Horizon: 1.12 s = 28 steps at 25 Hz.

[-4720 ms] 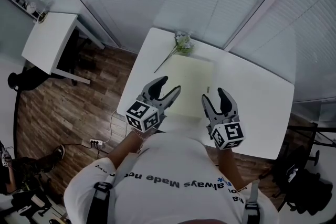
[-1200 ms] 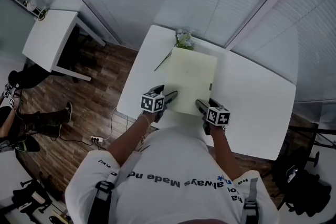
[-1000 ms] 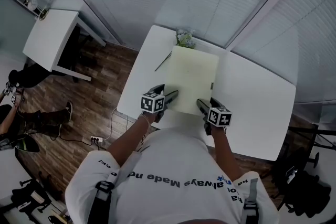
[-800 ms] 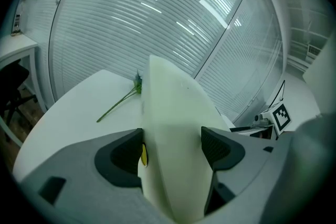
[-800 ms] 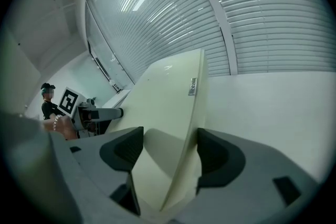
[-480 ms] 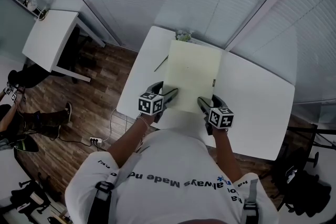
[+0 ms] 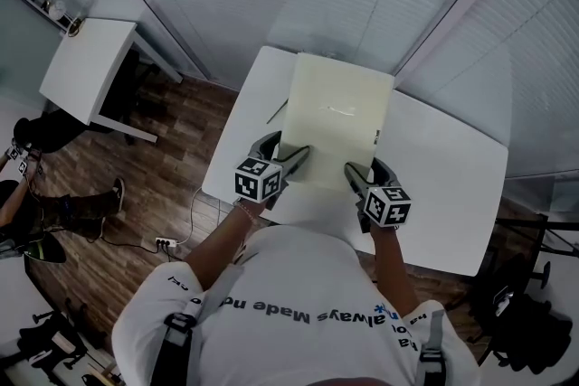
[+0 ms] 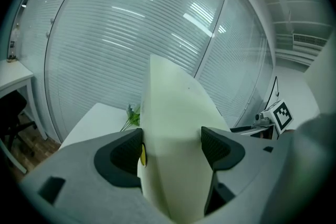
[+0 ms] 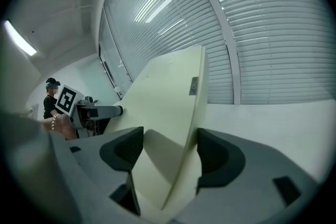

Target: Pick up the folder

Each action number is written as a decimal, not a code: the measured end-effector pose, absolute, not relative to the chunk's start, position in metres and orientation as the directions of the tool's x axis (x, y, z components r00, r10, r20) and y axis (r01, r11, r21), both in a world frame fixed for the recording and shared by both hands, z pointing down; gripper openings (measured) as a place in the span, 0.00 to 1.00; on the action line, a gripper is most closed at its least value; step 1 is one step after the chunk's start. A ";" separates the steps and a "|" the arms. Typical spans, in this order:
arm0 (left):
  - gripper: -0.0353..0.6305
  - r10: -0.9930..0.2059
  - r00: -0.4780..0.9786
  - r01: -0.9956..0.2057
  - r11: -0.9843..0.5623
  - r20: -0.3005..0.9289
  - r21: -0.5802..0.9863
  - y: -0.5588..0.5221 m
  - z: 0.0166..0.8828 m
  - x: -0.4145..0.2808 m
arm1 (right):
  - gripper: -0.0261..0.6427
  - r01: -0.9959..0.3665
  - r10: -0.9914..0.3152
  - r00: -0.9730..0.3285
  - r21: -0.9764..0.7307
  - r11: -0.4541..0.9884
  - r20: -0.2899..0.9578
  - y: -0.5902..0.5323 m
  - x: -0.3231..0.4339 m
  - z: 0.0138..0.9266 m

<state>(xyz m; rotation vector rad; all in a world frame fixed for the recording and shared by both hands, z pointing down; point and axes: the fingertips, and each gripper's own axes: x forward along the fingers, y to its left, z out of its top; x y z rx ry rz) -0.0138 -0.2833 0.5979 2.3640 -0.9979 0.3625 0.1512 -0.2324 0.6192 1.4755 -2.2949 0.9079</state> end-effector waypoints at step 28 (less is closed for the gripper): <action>0.56 -0.718 0.676 -0.734 -0.637 0.167 0.234 -0.279 0.440 -0.017 | 0.52 -0.906 -0.852 -0.422 -0.179 0.384 0.311 -0.236 0.149 0.470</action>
